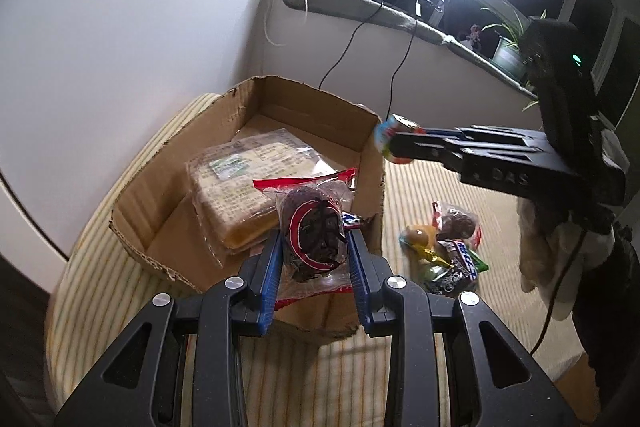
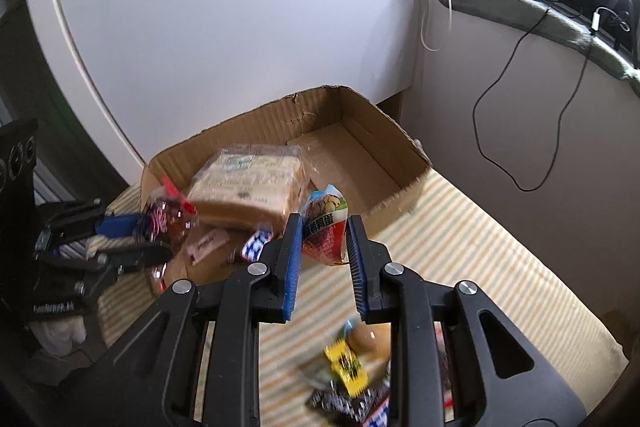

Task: Organize snacks
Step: 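Carry both candies over the box and open both tools to drop them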

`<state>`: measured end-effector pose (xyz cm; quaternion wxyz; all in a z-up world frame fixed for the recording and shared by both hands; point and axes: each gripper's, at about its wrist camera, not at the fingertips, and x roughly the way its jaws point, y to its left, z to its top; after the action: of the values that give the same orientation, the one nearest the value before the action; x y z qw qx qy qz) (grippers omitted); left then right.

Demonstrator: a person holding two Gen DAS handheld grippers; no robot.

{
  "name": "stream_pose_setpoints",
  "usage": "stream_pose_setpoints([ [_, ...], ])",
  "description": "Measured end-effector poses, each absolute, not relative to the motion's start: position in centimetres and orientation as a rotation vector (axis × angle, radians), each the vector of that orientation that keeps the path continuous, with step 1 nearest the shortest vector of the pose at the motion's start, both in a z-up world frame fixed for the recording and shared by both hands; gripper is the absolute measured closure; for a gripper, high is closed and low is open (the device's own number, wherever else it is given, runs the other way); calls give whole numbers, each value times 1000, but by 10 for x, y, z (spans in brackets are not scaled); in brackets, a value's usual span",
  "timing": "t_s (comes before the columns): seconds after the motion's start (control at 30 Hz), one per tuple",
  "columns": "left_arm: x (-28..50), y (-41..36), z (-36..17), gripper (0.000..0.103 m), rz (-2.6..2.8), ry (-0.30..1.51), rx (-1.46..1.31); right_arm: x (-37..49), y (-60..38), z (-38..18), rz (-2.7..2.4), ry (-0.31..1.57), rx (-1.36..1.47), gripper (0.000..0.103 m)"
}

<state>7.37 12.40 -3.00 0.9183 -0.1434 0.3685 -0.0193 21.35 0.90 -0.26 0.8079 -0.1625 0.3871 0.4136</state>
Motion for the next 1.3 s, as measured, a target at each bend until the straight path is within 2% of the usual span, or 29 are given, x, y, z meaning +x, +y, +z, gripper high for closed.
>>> stream_pose_setpoints([
  [0.93,96,118,-43,70,-42,817,-277,248,44,-44,865,928,-381,79],
  [0.97,96,119,-43,67,-40,816,-279,248,44,-44,864,926,-381,72],
  [1.0,95,119,-43,66,-39,814,-279,247,44,-43,864,923,-381,61],
  [1.07,94,120,-41,58,-35,808,-279,244,44,-40,867,907,-380,48],
  [1.1,94,120,-41,57,-33,806,-279,242,43,-38,866,900,-383,44],
  [1.3,89,120,-37,57,-27,798,-277,237,46,-35,859,880,-398,26],
])
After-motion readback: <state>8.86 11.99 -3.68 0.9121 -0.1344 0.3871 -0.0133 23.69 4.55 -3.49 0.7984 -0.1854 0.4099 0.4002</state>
